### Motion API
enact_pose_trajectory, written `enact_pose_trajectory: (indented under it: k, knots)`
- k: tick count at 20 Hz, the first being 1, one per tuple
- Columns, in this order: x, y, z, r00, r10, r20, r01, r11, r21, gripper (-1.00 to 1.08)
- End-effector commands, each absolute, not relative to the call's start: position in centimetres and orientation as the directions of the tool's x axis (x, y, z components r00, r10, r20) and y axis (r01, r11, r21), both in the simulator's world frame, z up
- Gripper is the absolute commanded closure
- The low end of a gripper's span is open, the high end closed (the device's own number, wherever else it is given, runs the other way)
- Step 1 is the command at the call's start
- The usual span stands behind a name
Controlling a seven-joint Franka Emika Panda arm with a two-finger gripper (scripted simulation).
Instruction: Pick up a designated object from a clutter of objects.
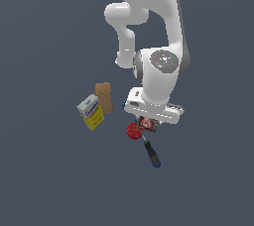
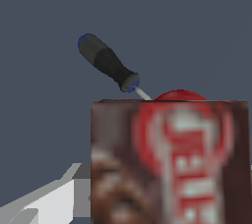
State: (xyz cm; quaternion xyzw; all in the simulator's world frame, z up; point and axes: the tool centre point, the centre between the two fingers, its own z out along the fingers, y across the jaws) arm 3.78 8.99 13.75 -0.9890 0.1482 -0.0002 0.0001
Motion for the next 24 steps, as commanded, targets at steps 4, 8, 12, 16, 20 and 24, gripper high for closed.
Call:
enact_pose_trajectory:
  k: [4,8,12,16,20,24]
  knots:
    - [2.5,4.4,19.0,0.956,-0.293,0.0,-0.293,-0.956,-0.002,1.08]
    - [1.6,1.0,22.8,0.956,-0.293,-0.001,-0.293,-0.956,-0.003,1.08]
    - [0.7,-2.3,26.7,0.956,-0.293,-0.001,-0.293,-0.956,-0.003,1.08]
    - [-0.1,-5.7,30.5,0.956,-0.293,-0.001,-0.293,-0.956,-0.004,1.08]
    - [-0.8,-8.8,34.0,0.956,-0.293,-0.001,-0.293,-0.956,-0.003,1.08]
    - [-1.2,-11.3,36.8,0.956,-0.294,-0.001,-0.294,-0.956,-0.002,1.08]
